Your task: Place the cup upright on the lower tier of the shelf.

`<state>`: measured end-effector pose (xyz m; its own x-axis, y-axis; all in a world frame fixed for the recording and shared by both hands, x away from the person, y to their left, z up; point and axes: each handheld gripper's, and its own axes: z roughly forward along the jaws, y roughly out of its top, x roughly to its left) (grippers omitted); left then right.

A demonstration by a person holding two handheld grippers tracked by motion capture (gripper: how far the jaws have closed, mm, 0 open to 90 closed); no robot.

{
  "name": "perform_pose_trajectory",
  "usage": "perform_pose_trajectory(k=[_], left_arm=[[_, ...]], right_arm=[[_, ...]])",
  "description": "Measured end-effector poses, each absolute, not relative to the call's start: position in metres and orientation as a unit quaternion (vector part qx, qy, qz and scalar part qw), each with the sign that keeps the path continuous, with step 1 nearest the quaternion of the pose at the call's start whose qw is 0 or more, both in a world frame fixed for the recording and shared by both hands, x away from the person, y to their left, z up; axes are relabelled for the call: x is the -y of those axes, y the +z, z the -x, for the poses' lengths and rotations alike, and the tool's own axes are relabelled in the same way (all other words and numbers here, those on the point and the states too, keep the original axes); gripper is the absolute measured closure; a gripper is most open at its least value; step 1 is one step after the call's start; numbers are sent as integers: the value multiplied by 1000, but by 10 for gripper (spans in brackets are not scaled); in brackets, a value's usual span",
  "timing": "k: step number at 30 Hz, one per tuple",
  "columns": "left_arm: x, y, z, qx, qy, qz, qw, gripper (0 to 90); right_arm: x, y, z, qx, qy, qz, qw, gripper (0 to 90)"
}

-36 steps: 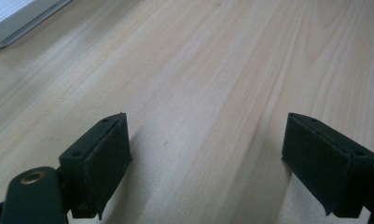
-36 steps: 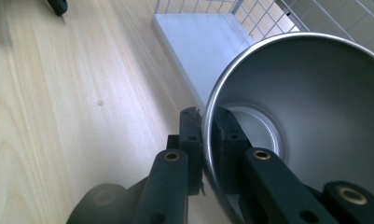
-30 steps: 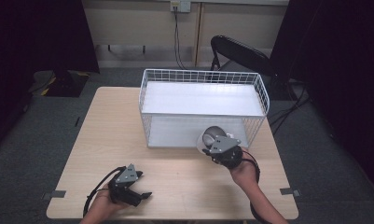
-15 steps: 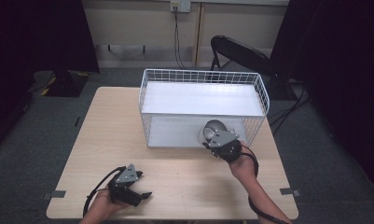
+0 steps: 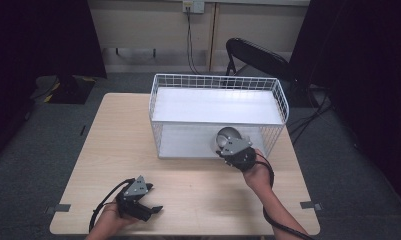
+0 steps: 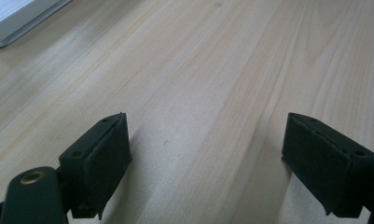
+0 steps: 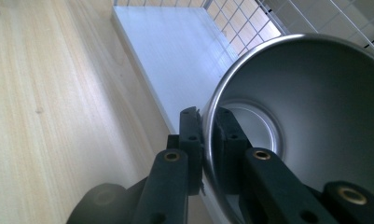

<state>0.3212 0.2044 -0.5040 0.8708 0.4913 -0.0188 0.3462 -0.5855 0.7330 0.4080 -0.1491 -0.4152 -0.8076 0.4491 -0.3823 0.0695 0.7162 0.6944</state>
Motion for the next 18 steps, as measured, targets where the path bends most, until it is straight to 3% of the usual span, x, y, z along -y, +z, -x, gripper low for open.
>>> perform_pose_trajectory(k=[18], left_arm=[[-204, -504, -321, -237, 93, -885, 389, 146]], right_arm=[[154, -426, -416, -885, 337, -147, 286, 835]])
